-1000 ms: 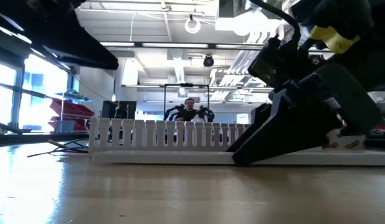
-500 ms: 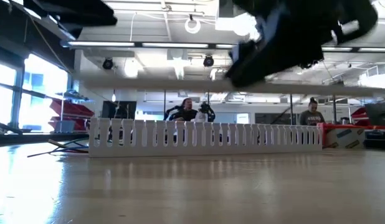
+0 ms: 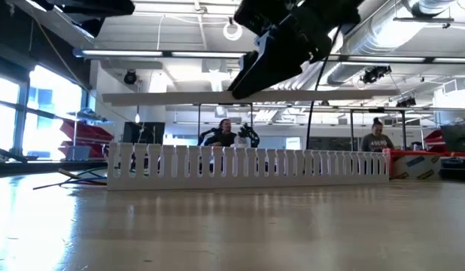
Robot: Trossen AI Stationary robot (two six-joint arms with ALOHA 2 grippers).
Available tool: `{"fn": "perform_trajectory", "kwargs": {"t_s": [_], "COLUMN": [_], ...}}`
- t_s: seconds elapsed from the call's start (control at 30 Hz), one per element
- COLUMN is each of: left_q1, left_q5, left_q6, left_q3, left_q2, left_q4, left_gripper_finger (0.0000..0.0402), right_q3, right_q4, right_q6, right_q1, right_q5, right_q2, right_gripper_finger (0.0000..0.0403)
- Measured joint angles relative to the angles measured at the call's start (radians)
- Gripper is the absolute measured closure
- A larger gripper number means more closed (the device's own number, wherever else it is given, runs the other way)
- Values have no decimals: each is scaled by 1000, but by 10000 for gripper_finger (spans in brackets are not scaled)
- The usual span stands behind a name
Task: Ziptie cables
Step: Close the white cable duct lid
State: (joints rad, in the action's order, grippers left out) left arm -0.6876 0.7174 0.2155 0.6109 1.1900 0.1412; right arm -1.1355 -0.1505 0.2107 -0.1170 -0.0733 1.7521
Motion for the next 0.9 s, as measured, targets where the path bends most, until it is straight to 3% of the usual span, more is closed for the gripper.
{"fn": "perform_trajectory", "kwargs": {"t_s": [0.23, 0.5, 0.9], "left_q1": [20, 41, 68], "left_q5": [-7, -21, -54], "left_q6": [69, 96, 124], "left_q3": [0, -13, -102], "left_q2": [4, 7, 7], "left_q4": [-84, -117, -8], "left_gripper_finger": [401, 401, 402], "right_q3": [1, -2, -4], "right_q4": [45, 53, -5], "right_q6": [24, 34, 30], "right_q1": [39, 39, 72], "right_q5": [-107, -101, -98], "right_q2": [82, 90, 55], "right_gripper_finger": [184, 184, 184]}}
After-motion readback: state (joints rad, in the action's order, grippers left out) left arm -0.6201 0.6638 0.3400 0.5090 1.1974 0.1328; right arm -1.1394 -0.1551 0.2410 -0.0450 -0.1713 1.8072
